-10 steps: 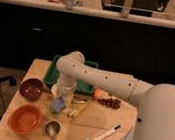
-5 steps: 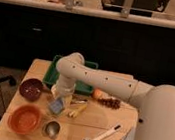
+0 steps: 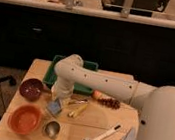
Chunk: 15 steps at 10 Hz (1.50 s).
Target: Place sponge in plastic cup
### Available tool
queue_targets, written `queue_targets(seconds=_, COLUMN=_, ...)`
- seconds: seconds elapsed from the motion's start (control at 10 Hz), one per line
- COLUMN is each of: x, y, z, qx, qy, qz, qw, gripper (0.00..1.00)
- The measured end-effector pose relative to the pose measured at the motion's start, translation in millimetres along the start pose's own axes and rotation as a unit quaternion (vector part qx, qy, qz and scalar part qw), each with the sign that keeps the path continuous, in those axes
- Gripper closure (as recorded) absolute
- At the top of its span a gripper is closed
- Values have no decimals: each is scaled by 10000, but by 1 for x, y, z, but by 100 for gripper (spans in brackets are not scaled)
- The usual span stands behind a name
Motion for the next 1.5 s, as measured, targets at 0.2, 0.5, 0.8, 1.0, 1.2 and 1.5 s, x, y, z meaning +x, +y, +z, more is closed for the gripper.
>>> queue_targets(seconds=0.2, x=-1, y=-1, z=2, qx=8, qy=-23, qz=15, qw=10000, gripper=97)
queue_targets(seconds=0.5, x=-3, y=-4, z=5, qx=16, qy=-75, qz=25, qw=10000, gripper=97)
queue_targets(seconds=0.8, x=-4, y=-6, z=8, qx=21, qy=-125, qz=36, qw=9999, gripper=97)
queue_targets(seconds=1.0, x=-5, y=-7, z=9, qx=20, qy=-144, qz=38, qw=9999, gripper=96)
queue_targets(seconds=1.2, x=-6, y=-7, z=9, qx=34, qy=-139, qz=54, qw=9999, gripper=82)
queue_targets(seconds=1.5, x=-5, y=-6, z=9, qx=43, qy=-153, qz=101, qw=9998, gripper=52)
